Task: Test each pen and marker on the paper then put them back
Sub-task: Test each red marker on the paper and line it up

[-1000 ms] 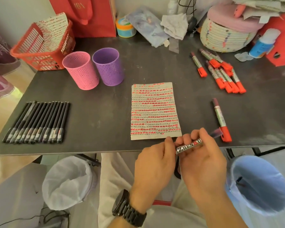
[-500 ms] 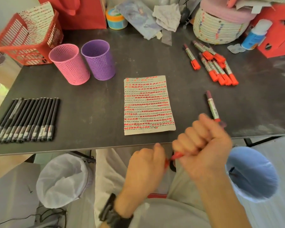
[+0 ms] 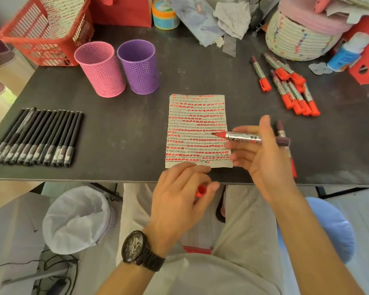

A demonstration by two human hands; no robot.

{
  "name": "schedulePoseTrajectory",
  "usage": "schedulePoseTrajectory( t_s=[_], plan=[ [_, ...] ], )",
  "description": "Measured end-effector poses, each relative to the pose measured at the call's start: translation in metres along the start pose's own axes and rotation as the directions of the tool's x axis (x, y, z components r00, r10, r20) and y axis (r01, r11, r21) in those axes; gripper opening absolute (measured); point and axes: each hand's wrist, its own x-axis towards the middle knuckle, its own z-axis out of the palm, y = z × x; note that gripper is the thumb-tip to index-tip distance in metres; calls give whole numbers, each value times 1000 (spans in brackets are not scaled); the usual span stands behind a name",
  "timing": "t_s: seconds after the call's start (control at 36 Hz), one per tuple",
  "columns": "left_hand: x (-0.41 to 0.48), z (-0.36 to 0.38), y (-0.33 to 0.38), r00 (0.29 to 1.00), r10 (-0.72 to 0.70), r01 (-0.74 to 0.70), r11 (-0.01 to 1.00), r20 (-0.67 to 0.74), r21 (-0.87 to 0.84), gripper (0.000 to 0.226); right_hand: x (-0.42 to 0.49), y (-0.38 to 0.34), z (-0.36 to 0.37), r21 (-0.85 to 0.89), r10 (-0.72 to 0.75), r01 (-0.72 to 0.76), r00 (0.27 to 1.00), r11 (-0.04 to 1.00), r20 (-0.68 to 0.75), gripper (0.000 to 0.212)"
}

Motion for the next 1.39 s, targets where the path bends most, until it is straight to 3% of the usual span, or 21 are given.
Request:
schedulePoseTrajectory(
  t_s=[0.08,0.25,0.5,1.08,1.39],
  plan=[
    [-5,17,-4,992,119,-122,990,39,74,34,6,6,4,-127,-111,106,993,986,-29,33],
    [-14,36,-12,989,139,-144,983,54,115,33,13,23,1,-277,-203,180,978,944,-56,19],
    [-14,48,-18,989,135,-126,984,-64,122,27,12,38,6,-513,-361,223,914,829,-185,35],
    [-15,48,-17,990,119,-108,985,-72,137,27,12,40,7,-561,-373,247,920,790,-120,28],
    [-15,50,-17,991,107,-98,989,-79,109,25,12,38,6,-564,-390,266,915,782,-109,34]
  ],
)
